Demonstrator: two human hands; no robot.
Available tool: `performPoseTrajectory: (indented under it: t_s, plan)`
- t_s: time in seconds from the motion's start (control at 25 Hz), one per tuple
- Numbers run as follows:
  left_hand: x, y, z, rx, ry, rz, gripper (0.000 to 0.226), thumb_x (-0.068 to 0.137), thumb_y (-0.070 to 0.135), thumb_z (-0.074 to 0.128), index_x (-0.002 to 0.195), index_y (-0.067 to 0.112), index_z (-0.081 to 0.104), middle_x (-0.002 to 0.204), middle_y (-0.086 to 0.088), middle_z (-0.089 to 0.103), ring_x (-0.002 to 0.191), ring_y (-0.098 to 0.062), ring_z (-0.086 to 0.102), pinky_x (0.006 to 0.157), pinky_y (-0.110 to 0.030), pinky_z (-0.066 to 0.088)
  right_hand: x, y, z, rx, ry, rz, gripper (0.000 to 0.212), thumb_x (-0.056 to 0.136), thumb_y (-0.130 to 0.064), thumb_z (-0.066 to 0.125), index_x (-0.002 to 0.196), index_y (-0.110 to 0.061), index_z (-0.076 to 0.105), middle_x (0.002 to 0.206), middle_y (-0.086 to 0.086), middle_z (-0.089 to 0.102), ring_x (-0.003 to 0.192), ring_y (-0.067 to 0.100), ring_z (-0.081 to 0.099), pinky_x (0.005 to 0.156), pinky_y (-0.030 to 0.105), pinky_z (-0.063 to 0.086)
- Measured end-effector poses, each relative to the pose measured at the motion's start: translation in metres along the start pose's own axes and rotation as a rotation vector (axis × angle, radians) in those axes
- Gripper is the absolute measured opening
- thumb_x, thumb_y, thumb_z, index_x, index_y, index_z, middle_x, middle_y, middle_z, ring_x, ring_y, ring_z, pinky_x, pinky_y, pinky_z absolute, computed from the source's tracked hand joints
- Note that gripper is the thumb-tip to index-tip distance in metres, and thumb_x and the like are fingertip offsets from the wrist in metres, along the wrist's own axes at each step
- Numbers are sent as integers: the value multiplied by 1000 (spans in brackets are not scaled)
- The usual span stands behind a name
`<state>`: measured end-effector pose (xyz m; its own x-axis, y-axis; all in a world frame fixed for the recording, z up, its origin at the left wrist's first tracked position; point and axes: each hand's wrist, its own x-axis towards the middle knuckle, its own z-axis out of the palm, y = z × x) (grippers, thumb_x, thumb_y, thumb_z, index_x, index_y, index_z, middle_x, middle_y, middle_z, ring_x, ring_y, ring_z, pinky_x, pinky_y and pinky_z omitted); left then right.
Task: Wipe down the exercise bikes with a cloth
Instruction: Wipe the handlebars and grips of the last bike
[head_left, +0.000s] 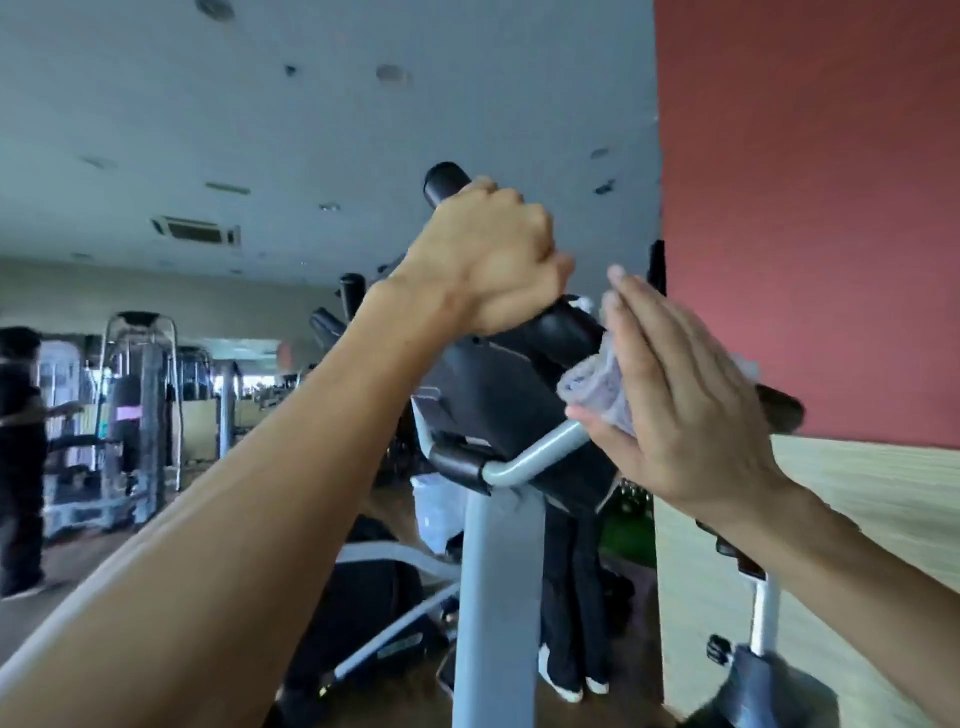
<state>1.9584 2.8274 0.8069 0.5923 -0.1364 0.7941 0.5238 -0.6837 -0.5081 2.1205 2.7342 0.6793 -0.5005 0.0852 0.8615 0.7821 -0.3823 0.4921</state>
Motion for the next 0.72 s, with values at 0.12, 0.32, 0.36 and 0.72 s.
performPoseTrajectory:
  t_s: [0.12,0.32,0.36,0.72]
  plan:
    - [-7,6,6,-112,176,-76,37,82,34,30,54,9,29,64,-20,47,74,-40,39,66,-35,17,-1,-5,11,-76,153,-38,71,104,-43,54,150,7,36,157,20,39,143,32,44,116,46,40]
    - [-14,16,15,-322,295,-220,40,83,32,41,57,1,37,61,-22,40,68,-29,35,65,-44,31,-39,24,27,-89,262,-5,71,105,-45,51,151,7,35,156,19,41,140,34,47,111,48,44]
    - [-14,16,16,-378,313,-232,43,76,35,38,62,-4,48,67,-24,50,71,-28,40,70,-45,38,-33,19,28,-109,295,6,70,104,-44,51,150,7,37,153,20,45,136,34,50,111,47,44]
    - [-39,17,37,-568,355,-163,46,111,34,34,136,9,63,147,-3,55,144,-14,37,120,-18,15,-3,-9,38,-205,443,-12,67,101,-42,55,148,3,44,146,16,55,130,29,57,111,39,45]
